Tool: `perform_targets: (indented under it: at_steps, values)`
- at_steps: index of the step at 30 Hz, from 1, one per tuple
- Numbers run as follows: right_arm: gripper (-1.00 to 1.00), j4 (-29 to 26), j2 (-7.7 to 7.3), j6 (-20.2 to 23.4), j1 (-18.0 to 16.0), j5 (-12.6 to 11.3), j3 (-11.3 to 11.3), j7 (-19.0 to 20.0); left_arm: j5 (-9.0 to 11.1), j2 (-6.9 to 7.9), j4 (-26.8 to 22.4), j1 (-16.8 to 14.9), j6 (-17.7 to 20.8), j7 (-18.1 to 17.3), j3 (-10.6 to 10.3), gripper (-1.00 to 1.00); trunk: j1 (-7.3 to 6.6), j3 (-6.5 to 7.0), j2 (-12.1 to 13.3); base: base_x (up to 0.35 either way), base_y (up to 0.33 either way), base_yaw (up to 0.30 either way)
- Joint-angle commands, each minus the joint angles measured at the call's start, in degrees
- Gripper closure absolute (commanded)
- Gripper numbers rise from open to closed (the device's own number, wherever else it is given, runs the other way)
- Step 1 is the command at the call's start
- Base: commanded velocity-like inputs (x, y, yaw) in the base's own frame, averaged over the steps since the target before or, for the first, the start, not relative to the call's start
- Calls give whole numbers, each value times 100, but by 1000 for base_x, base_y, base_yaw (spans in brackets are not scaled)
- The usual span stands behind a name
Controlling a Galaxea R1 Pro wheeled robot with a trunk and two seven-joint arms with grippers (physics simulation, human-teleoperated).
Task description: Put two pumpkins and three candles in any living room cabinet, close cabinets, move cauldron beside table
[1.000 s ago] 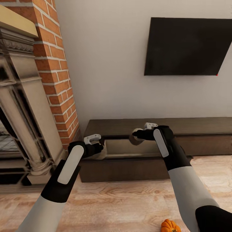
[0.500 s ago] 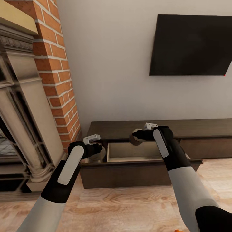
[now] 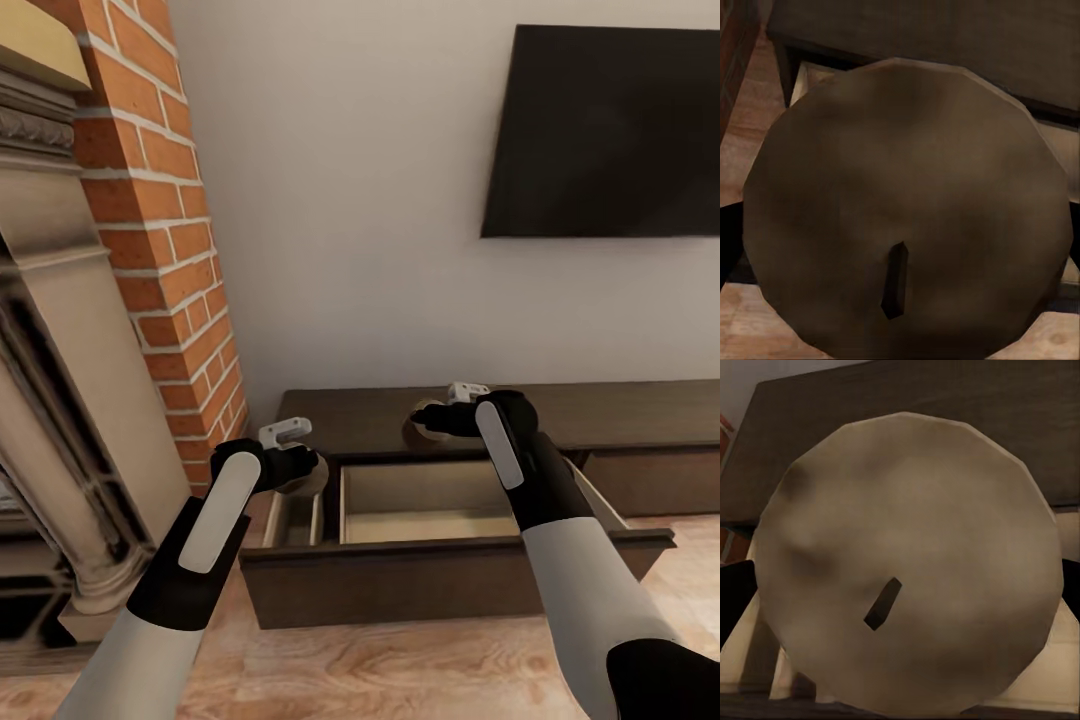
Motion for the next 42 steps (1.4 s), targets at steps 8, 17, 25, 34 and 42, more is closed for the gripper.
perform_targets:
  at_steps: [8, 17, 25, 34, 42]
  values:
    - [100, -16, 0, 16, -5, -63, 4, -57, 60, 36, -6, 1, 2, 35, -2, 100, 2, -6, -3, 328, 1, -118]
    - [100, -1518, -104, 16, 1098, -6, -59, -58, 71, 11, -45, 3, -8, 25, -76, 100, 2, -6, -3, 300, 0, -99]
    - [100, -1596, -120, 16, 1386, 3, -65, -77, 130, -118, -17, -33, 43, -201, -225, 100, 2, -6, -3, 19, 0, -4]
    - [100, -209, -337, 16, 1340, 4, -96, -59, 142, -460, 1508, -94, -93, -1794, -542, 100, 2, -6, -3, 0, 0, 0]
    - [100, 606, -906, -14, 1321, -29, 16, 104, 54, -445, 2515, -93, -932, -1922, -948, 100, 2, -6, -3, 0, 0, 0]
